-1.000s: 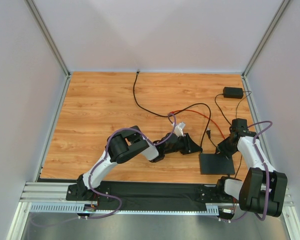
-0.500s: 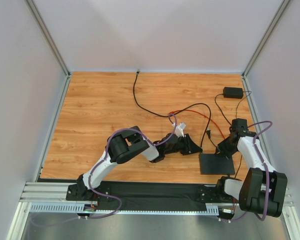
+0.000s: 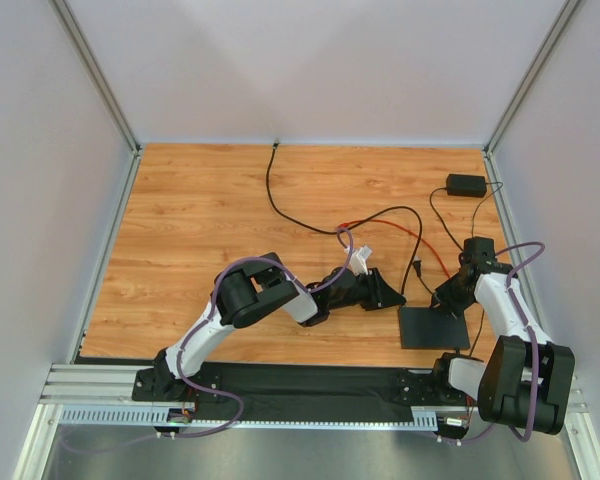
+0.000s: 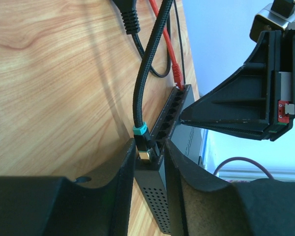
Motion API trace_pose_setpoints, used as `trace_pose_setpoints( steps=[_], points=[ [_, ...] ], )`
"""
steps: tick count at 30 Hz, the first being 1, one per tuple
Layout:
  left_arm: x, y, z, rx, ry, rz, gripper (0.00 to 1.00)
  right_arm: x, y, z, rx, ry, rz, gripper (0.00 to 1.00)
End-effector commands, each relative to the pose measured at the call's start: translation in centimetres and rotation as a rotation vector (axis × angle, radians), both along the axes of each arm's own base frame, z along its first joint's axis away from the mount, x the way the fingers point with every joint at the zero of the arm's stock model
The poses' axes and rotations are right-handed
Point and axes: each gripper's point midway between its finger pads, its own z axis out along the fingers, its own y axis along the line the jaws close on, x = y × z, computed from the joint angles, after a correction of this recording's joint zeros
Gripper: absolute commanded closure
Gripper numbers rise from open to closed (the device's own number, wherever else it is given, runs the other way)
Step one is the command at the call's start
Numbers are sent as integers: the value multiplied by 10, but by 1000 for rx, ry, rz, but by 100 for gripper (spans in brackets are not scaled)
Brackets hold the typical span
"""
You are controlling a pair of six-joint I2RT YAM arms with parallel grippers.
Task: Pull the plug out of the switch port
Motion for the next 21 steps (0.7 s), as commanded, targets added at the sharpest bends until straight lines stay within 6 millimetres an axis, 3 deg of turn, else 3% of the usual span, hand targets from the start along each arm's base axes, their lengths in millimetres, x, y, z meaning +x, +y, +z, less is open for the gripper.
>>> trace_pose_setpoints(
  steps=[1,21],
  points=[
    [-28,12,-51,143,22,-64,61,-14,-6,-19,-41,65,4,87],
    [-39,15,-65,230,-8,-107,65,-14,-6,-19,-41,66,12,87]
  ],
)
